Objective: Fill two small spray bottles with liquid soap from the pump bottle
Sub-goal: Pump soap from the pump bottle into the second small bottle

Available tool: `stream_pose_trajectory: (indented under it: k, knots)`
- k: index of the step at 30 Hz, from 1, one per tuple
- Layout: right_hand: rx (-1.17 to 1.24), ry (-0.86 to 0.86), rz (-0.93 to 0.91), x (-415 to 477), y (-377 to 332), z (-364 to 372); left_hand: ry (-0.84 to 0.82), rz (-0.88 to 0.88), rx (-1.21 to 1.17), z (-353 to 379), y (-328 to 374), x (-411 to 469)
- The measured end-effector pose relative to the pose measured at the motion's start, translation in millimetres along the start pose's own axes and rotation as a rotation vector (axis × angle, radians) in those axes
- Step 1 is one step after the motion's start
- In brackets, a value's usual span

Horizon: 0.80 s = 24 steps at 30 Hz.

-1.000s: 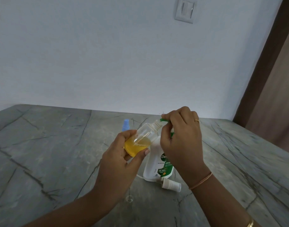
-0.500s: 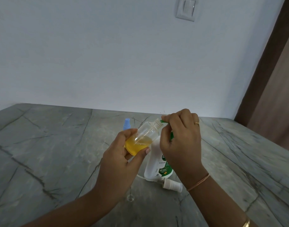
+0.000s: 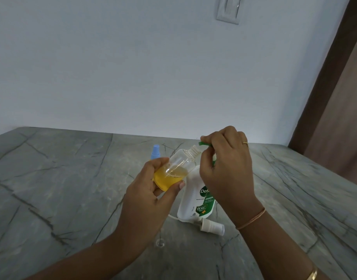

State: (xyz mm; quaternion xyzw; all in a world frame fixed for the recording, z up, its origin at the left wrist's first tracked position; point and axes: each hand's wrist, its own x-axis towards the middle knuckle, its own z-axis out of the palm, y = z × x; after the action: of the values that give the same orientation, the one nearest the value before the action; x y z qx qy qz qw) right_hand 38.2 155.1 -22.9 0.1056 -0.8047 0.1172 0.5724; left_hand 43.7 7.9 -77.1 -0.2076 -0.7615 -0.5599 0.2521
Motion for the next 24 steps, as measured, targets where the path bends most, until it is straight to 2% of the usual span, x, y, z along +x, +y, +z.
stream_pose_trajectory:
  k: [7,24]
  knots:
    - [0.008,0.043,0.004,-7,-2,5,0.006,-0.011,-0.016,0,-1,1]
    - [-0.016,0.000,-0.003,-3,-2,1,-0.002,-0.007,-0.005,0,0,0]
